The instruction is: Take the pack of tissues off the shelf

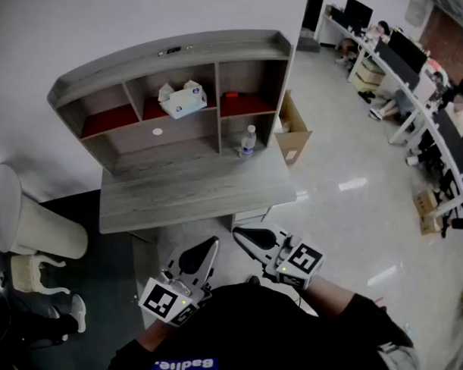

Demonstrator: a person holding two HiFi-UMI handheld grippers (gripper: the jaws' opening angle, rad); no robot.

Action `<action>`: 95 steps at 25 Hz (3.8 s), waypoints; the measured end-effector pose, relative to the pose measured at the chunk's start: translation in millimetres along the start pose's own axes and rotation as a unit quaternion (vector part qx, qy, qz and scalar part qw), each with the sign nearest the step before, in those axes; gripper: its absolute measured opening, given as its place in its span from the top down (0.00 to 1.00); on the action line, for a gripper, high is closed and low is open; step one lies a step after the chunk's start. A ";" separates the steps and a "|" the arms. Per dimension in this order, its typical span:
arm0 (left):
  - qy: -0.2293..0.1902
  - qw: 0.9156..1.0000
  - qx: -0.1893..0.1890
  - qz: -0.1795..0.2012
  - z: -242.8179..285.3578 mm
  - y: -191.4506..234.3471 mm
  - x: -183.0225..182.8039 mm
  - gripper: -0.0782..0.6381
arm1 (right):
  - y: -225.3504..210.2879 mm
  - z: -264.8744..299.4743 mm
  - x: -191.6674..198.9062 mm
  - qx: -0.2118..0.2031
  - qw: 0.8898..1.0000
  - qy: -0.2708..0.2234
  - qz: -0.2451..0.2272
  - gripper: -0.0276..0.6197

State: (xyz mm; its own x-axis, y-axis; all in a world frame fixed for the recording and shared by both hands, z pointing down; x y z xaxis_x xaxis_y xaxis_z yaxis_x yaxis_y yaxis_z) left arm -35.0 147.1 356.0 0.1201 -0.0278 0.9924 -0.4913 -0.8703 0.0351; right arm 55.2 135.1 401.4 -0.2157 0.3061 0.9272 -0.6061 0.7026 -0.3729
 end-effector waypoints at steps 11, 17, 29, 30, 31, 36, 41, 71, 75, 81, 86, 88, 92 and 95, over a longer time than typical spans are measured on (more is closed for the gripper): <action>-0.009 1.000 0.006 -0.005 1.6 2.6 -2.7 0.89 | -0.8 3.8 2.3 -0.001 1.000 0.003 0.006 0.91; 0.002 1.000 -0.002 -0.001 6.0 6.9 3.9 0.89 | -8.5 5.1 2.3 -0.005 1.000 0.006 0.008 0.91; 0.007 1.000 -0.010 0.001 28.3 5.5 4.6 0.89 | -27.9 -2.0 -3.1 -0.014 1.000 0.006 0.011 0.91; 0.007 1.000 -0.012 0.002 30.2 4.2 4.8 0.89 | -29.5 -3.7 -3.6 -0.015 1.000 0.006 0.011 0.91; 0.007 1.000 -0.014 0.003 32.2 3.0 4.9 0.89 | -31.0 -5.3 -4.2 -0.017 1.000 0.006 0.011 0.91; 0.010 1.000 -0.026 0.008 43.1 -2.9 7.5 0.89 | -38.5 -12.3 -6.3 -0.031 0.999 0.010 0.005 0.91; 0.012 0.999 -0.042 0.009 54.1 -11.4 12.3 0.89 | -51.1 -22.9 -9.1 -0.039 0.999 0.007 0.006 0.91; 0.000 1.000 0.001 -0.003 84.0 114.1 15.5 0.89 | -113.1 74.0 -31.4 0.012 1.000 0.006 -0.006 0.91; 0.001 1.000 0.010 -0.008 84.1 153.5 15.5 0.89 | -126.1 108.5 -38.5 0.026 1.000 0.005 -0.012 0.91; 0.006 0.999 0.032 -0.013 78.7 199.6 17.0 0.89 | -139.3 152.4 -49.5 0.061 0.997 0.016 -0.050 0.91; -0.004 0.998 0.045 -0.035 71.1 229.1 18.2 0.89 | -151.2 184.1 -61.4 0.085 0.994 0.017 -0.070 0.91; -0.005 0.998 0.046 -0.039 66.6 239.5 21.0 0.89 | -155.2 192.1 -67.4 0.096 0.992 0.014 -0.077 0.91; 0.001 0.999 0.033 -0.043 61.1 256.0 27.0 0.89 | -160.6 203.9 -76.0 0.103 0.989 0.021 -0.108 0.91; 0.002 0.999 0.027 -0.047 63.5 257.8 26.1 0.89 | -166.9 209.7 -83.8 0.099 0.986 0.023 -0.132 0.91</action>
State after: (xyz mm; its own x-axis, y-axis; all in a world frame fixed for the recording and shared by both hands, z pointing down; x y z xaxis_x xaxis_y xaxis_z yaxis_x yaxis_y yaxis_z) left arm -103.7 -109.2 383.4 0.1604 0.0564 0.9854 -0.4304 -0.8945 0.1212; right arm 13.9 -142.5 393.0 0.0019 0.1604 0.9870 -0.7748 0.6242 -0.1000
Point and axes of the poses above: the fingertips, and each gripper's own axes: z forward along the fingers, y to its left, x out of its underside, the point moved 3 cm from there along -z, backward along the fingers, and after that the axes turned 11 degrees about z, right-handed, at the moved point
